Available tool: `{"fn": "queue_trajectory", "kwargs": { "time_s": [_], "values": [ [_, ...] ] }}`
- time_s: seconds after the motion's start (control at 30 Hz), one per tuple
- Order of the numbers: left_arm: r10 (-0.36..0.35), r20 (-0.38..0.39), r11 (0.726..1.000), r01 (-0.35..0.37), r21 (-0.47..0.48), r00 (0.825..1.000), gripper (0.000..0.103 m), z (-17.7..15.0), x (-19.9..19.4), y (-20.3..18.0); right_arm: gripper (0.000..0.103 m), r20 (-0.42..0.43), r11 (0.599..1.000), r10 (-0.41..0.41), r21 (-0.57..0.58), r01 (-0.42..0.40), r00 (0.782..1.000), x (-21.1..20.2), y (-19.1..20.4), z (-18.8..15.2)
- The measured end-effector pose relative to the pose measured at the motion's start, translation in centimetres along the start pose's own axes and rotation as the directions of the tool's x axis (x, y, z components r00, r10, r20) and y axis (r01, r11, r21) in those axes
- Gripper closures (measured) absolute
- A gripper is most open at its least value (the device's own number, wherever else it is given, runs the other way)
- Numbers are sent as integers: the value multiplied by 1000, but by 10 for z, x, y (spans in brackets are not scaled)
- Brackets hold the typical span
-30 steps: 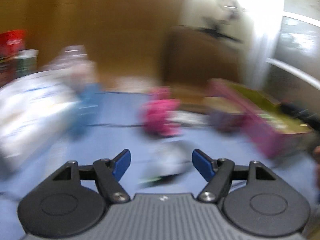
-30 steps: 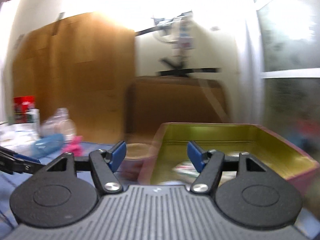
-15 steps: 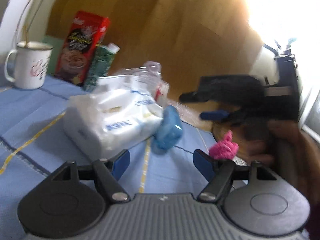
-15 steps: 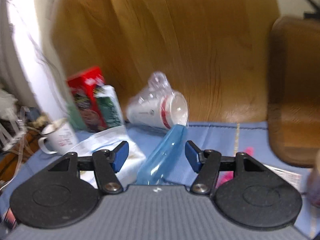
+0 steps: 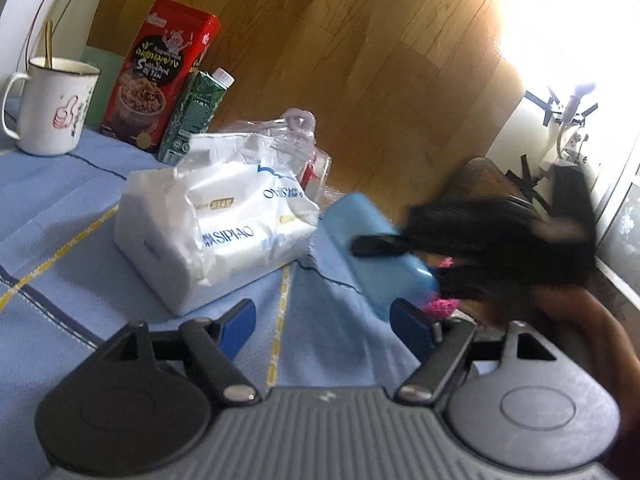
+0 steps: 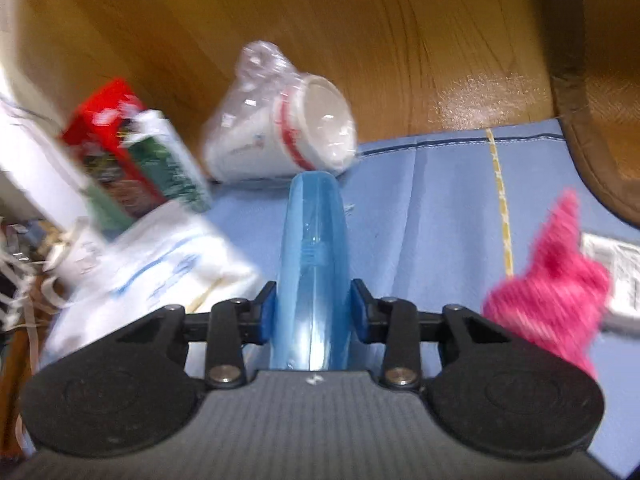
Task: Organize soft objects
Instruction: 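Grasp the blue plastic case with the right tool, then carry the blue case into the tin and open the right tool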
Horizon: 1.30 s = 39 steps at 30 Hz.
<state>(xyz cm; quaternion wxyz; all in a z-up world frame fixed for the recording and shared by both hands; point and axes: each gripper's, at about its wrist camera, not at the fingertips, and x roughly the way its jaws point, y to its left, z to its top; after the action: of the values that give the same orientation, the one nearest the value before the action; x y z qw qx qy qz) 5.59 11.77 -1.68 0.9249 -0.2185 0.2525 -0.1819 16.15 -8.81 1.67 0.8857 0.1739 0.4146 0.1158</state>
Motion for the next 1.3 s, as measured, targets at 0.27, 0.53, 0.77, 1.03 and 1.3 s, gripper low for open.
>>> {"fn": "queue_trajectory", "kwargs": {
  "time_s": [0.27,0.53,0.77,1.03,1.3],
  "values": [
    [-169,-129,982,178,62,977,23,-12,5,-28,62,179,960,-67,-258,113,982,-139,-26,-102],
    [-347,-414,909,410,72,842,23,-48,34,-132,62,373,683,-363,-517,516,854,-183,-53,-197],
    [-352,-513,896,440,57,783,9,-65,55,-187,62,382,705,-361,-486,517,851,-185,-75,-212],
    [-219,-584,942,325,80,781,23,-78,81,-203,62,411,709,-312,-499,498,856,-189,-79,-227],
    [-271,-586,926,374,59,764,37,-76,79,-212,63,399,792,-267,-428,436,877,-208,-94,-240]
  ]
}}
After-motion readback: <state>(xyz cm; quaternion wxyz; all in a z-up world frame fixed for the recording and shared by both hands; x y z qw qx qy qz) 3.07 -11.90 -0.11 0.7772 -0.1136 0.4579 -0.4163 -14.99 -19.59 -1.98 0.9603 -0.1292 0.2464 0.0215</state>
